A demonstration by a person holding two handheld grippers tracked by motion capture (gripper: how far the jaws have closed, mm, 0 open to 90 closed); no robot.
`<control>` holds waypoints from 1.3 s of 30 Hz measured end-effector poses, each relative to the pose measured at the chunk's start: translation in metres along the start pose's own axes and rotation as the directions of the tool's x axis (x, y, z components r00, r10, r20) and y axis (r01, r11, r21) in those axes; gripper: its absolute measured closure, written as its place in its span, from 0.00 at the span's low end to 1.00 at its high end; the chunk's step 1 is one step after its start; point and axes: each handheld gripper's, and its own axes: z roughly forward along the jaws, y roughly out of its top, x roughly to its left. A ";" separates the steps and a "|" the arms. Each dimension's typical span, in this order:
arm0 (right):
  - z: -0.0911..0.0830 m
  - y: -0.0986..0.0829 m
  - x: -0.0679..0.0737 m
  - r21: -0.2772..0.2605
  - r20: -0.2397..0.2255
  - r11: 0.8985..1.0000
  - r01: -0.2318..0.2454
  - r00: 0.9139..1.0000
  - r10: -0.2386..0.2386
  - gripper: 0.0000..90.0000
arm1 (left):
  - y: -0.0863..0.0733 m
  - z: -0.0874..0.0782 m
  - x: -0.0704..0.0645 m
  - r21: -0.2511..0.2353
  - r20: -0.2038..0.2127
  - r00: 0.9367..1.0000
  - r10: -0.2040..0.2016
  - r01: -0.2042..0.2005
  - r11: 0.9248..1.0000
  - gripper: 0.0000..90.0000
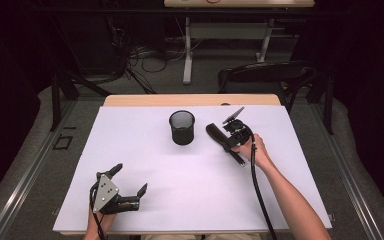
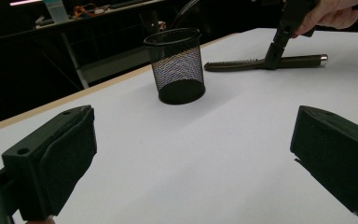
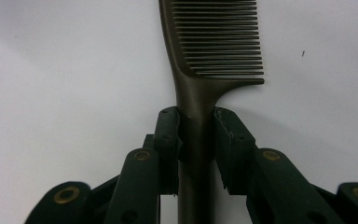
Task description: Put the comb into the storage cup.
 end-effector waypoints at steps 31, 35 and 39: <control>-0.039 -0.022 -0.002 -0.281 -0.082 0.959 0.028 0.995 -0.053 0.81 | 0.000 0.000 0.000 0.000 -0.006 1.000 0.000 0.000 1.000 0.00; -0.041 -0.028 -0.002 -0.304 -0.073 0.952 0.043 0.995 -0.069 0.81 | 0.000 0.000 0.000 0.001 -0.006 1.000 -0.001 0.001 1.000 0.00; -0.043 -0.032 -0.004 -0.338 -0.076 0.940 0.045 0.994 -0.075 0.81 | 0.000 0.000 0.000 0.001 -0.006 1.000 -0.001 0.001 1.000 0.00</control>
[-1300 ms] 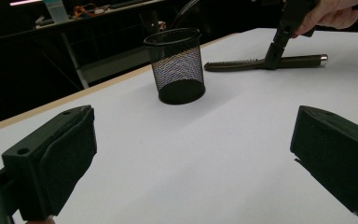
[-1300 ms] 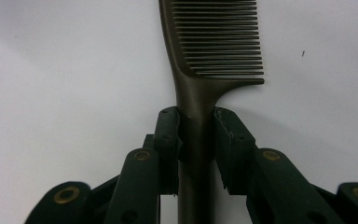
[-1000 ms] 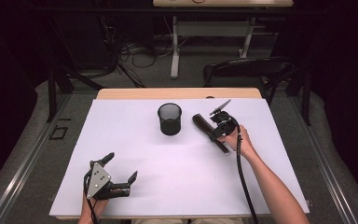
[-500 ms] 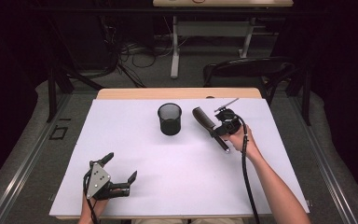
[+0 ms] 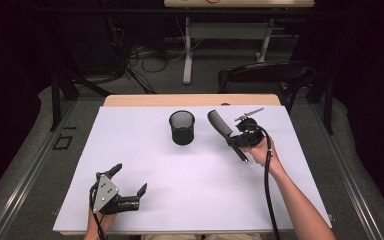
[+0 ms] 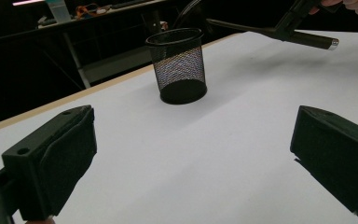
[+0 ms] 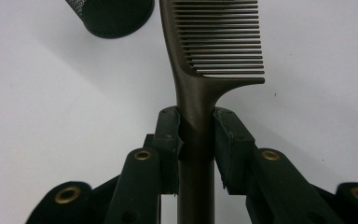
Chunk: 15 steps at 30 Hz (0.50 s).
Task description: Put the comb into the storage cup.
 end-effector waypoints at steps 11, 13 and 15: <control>-0.010 -0.006 0.002 -0.095 -0.009 0.995 0.011 1.000 -0.012 0.81 | 0.000 -0.001 0.000 -0.002 -0.006 1.000 0.005 -0.005 1.000 0.00; -0.012 -0.007 0.002 -0.111 -0.002 0.994 0.014 1.000 -0.014 0.81 | 0.000 -0.001 0.000 -0.002 -0.006 1.000 0.003 -0.003 1.000 0.00; -0.013 -0.008 0.002 -0.123 -0.004 0.992 0.016 1.000 -0.017 0.81 | 0.000 -0.001 0.001 -0.003 -0.005 1.000 0.001 -0.001 1.000 0.00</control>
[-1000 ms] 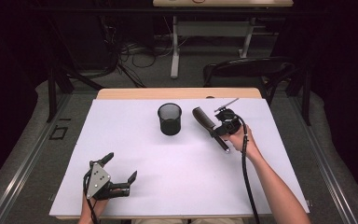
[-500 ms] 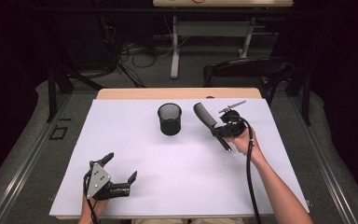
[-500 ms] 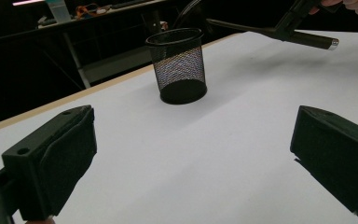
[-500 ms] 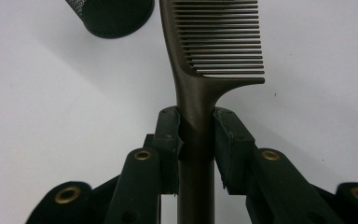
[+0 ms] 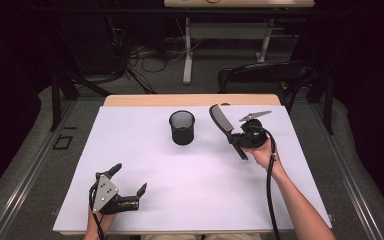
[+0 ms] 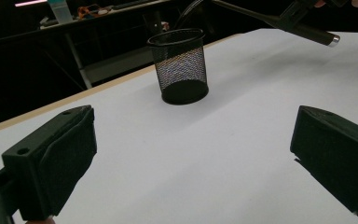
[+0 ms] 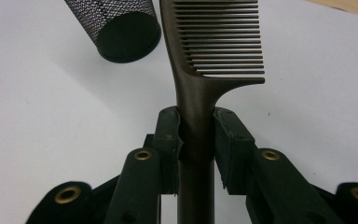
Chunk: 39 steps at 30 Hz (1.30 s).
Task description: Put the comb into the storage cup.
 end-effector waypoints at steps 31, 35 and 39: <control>-0.004 -0.004 0.005 -0.150 0.021 0.989 0.004 1.000 -0.001 0.81 | 0.000 0.001 0.000 0.002 0.005 1.000 -0.004 0.004 1.000 0.00; -0.003 -0.005 0.006 -0.158 0.022 0.987 0.009 1.000 -0.005 0.81 | 0.000 0.002 0.000 0.002 0.005 1.000 -0.001 0.001 1.000 0.00; -0.003 -0.005 0.007 -0.166 0.022 0.986 0.016 1.000 -0.013 0.81 | 0.000 0.001 0.000 0.002 0.004 1.000 0.000 0.000 1.000 0.00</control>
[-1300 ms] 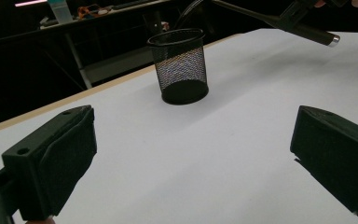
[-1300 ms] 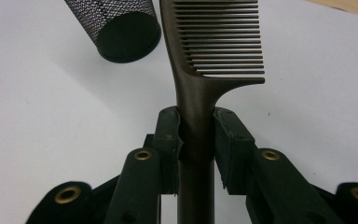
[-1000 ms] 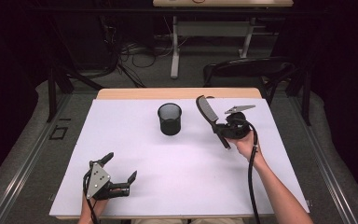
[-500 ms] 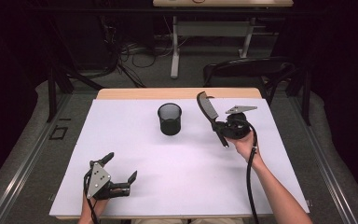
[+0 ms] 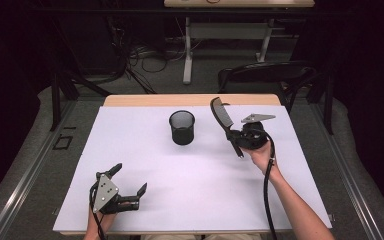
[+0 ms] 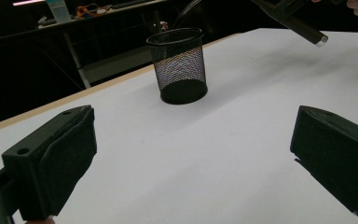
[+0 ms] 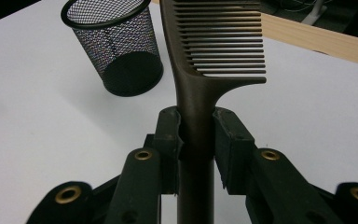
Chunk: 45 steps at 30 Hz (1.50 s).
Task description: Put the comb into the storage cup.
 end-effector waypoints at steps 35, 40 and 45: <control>-0.006 0.005 0.009 -0.125 0.007 0.991 0.037 0.999 -0.037 0.81 | 0.000 0.001 -0.001 -0.001 -0.003 1.000 0.000 0.000 1.000 0.00; -0.005 0.006 0.011 -0.133 0.009 0.990 0.045 0.999 -0.044 0.81 | 0.000 0.000 -0.001 -0.001 -0.003 1.000 0.001 -0.001 1.000 0.00; -0.005 0.010 0.013 -0.151 0.007 0.987 0.054 0.999 -0.053 0.81 | 0.000 0.001 -0.001 -0.002 -0.003 1.000 0.000 0.000 1.000 0.00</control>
